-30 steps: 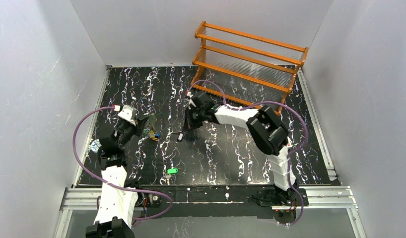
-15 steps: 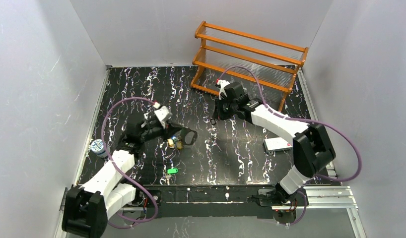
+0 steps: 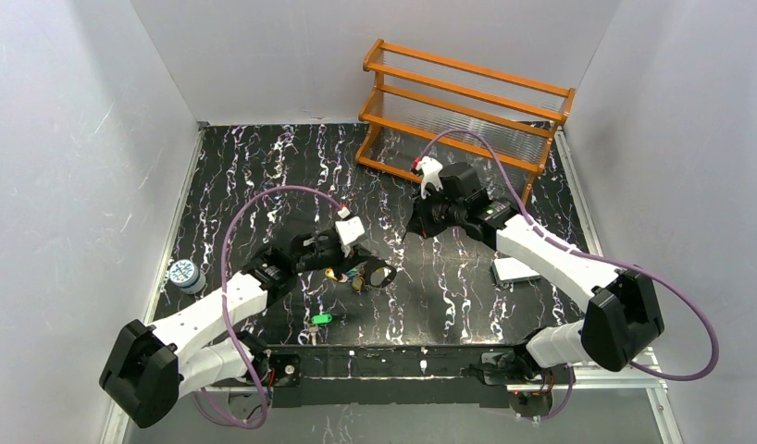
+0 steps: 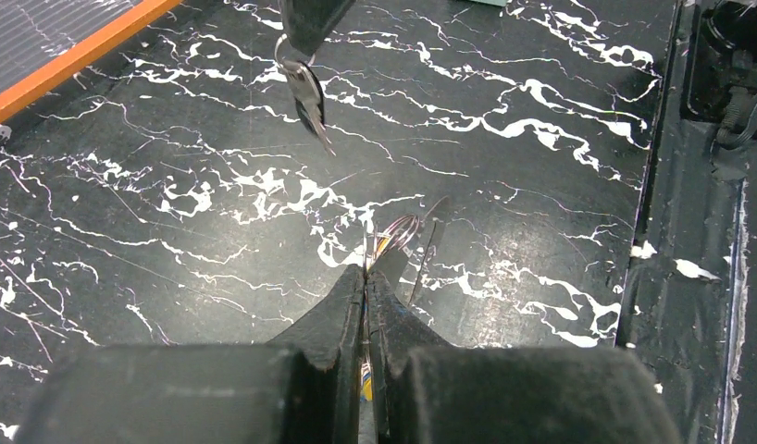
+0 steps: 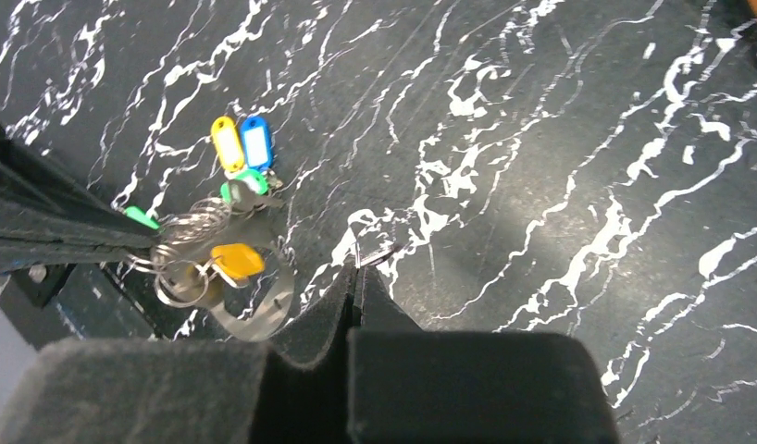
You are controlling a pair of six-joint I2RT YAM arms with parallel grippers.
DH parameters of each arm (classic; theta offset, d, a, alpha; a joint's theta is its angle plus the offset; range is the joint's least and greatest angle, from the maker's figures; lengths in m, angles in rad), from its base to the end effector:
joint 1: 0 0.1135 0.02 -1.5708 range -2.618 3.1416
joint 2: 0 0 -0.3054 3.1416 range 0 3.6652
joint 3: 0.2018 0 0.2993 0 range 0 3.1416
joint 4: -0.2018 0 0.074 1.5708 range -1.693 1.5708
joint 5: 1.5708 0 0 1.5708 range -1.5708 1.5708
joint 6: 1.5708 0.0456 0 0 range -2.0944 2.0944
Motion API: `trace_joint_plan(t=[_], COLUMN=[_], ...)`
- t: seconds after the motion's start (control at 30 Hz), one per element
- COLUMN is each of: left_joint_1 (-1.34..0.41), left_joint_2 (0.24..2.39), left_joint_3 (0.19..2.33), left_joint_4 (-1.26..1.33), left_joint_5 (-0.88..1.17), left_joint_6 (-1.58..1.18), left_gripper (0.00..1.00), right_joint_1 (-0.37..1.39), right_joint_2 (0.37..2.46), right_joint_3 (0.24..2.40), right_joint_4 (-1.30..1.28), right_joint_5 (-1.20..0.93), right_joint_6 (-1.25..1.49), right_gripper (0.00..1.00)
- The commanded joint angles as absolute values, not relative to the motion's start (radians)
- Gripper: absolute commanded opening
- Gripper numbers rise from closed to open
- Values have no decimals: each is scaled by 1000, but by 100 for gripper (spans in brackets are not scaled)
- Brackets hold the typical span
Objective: Put the keys on the keyring
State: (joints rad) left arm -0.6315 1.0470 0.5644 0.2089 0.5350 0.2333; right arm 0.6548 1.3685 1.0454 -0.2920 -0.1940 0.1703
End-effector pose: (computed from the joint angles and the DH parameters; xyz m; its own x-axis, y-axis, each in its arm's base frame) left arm 0.1992 -0.1745 0.2644 -0.0032 0.2488 -0.9686 0.9300 0.3567 0.0885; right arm 0.2744 0.2218 0.3079 -0.5735 -0.2307 -0.7860 -0.6344 0.7321 0.2481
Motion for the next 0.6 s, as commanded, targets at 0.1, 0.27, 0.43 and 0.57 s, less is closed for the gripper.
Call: trace_joint_plan(t=[0.1,0.27,0.43,0.57], left_joint_1=[-676,-685,-696,-705], left_joint_2=[1031,1005,993,989], left_joint_3=[573,566,569,577], left_joint_4=[144,141,143,144], left_joint_5=[450,453,478,477], left_joint_6=[276,298,311,294], left_gripper=[0,0,0,0], right_joint_1=[658,665,692,740], right_joint_2=[1303,1232,1182,1180], right_joint_3=[1019,1005,993,994], right_joint_4=[-295,-302,-288,-286], right_joint_5=[-377,-484,-589,-607], right_joint_6=[90,71,63,31], right_gripper=[1,1,1,1])
